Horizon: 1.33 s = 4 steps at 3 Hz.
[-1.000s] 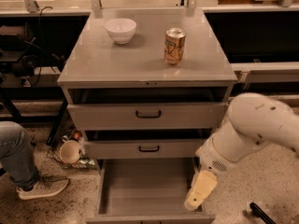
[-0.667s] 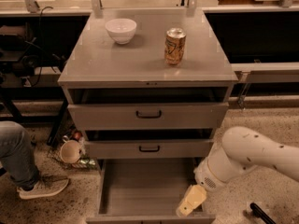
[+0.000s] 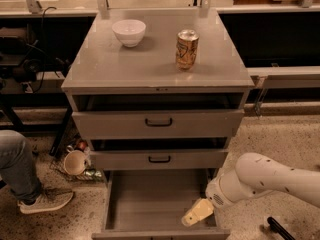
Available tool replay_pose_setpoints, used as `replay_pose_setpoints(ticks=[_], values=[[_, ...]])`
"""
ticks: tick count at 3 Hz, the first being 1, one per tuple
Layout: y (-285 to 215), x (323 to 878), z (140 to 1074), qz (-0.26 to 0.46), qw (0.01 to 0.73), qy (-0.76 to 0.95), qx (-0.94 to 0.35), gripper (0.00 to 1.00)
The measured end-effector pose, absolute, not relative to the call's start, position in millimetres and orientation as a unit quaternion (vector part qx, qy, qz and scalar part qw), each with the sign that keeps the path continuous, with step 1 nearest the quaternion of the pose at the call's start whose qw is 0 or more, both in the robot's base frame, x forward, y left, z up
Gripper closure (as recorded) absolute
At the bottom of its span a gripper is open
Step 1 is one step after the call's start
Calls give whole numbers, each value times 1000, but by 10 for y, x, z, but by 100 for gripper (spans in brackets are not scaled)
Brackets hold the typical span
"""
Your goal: Close bottom drawer
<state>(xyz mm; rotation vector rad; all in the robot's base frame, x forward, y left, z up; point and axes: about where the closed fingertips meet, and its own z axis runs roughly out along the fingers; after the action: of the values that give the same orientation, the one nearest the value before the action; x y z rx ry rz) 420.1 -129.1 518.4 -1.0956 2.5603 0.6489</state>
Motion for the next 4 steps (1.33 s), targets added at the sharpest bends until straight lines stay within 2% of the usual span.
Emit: replay_pose_setpoints(ticks=[2, 4], values=[[-1321, 4201, 5067, 222, 132, 892, -371, 0], [-1805, 4277, 3882, 191, 127, 930, -286, 0]])
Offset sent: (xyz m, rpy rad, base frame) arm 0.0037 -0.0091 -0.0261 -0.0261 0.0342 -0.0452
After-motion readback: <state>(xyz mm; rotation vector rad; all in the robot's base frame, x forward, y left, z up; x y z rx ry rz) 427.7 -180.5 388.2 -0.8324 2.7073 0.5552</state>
